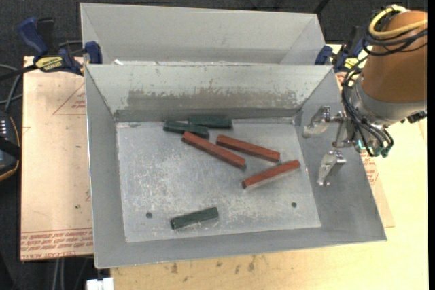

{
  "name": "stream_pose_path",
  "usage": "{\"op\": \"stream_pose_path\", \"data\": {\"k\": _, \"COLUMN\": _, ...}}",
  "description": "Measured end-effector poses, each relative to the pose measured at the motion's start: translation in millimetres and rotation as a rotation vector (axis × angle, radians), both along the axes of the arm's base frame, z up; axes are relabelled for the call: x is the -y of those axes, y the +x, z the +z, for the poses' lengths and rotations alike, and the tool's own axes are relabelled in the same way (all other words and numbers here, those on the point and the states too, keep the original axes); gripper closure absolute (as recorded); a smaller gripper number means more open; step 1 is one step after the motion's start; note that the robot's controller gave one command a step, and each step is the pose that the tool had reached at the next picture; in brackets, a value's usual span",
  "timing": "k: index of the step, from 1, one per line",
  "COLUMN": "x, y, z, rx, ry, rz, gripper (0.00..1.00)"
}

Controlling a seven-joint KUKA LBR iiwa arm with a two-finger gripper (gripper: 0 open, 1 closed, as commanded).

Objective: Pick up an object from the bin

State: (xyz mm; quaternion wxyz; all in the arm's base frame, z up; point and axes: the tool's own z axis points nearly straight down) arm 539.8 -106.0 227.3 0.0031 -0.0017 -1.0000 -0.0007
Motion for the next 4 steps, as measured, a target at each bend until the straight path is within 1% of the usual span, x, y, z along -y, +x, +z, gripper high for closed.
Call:
{"op": "stream_pose_path", "data": {"k": 1, "x": -1, "y": 1.6, "z": 4, "rx": 0.008, "ry": -0.001, "rz": 0.003, "gripper": 0.0}}
{"op": "stream_pose_path", "data": {"k": 2, "x": -23, "y": 31.7, "z": -40, "rx": 0.016, "ry": -0.003, "rz": 0.257, "gripper": 0.0}}
{"op": "stream_pose_path", "data": {"k": 3, "x": -45, "y": 45.4, "z": -69, "rx": 0.008, "ry": 0.002, "rz": 0.395, "gripper": 0.0}}
{"op": "stream_pose_path", "data": {"k": 4, "x": -57, "y": 47.5, "z": -84, "rx": 0.008, "ry": 0.001, "rz": 0.356, "gripper": 0.0}}
